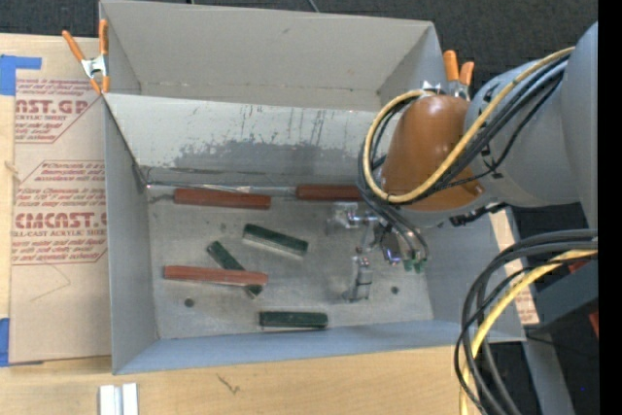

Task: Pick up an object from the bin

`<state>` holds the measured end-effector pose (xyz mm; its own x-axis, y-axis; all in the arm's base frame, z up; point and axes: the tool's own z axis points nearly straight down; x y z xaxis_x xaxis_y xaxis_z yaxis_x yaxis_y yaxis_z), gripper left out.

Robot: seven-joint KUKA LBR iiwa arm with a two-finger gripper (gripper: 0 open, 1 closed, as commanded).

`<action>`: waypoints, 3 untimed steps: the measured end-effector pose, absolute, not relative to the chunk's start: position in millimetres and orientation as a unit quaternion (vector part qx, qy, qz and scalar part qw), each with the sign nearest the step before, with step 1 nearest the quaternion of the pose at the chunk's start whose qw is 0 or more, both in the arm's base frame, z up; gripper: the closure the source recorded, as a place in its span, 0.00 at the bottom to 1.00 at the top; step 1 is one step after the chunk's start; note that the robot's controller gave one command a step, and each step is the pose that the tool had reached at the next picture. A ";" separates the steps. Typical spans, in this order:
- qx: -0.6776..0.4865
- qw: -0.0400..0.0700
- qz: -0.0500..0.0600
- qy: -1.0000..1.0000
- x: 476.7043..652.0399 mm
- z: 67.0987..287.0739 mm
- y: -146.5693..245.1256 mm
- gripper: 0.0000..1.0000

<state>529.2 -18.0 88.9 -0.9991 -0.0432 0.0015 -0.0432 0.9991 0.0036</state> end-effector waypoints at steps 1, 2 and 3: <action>0.014 0.001 0.000 -1.000 524.3 87.5 -17.1 0.00; 0.030 -0.001 -0.001 -1.000 537.0 79.7 9.6 0.00; 0.155 0.000 0.000 -0.988 544.6 84.6 22.9 0.00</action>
Offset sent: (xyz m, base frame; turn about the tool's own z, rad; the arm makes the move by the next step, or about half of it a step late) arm 0.0179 0.0319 -0.0189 -0.2842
